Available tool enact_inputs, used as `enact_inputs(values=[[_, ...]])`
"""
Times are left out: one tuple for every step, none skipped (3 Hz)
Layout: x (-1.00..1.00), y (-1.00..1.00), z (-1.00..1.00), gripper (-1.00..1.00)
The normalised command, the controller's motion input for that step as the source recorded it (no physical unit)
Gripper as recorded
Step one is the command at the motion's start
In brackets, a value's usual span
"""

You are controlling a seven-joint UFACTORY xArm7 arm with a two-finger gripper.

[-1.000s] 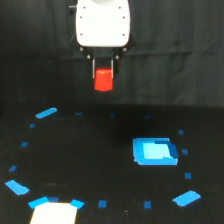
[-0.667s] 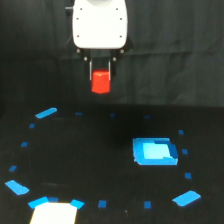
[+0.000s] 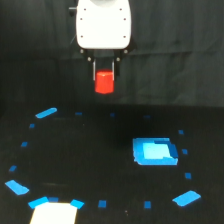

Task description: Pick up the red object from the table

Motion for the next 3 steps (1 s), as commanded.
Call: enact_inputs(values=[[-0.01, 0.06, 0.24, -1.00], [0.14, 0.09, 0.52, -1.00], [-0.16, -0.40, 0.45, -1.00]])
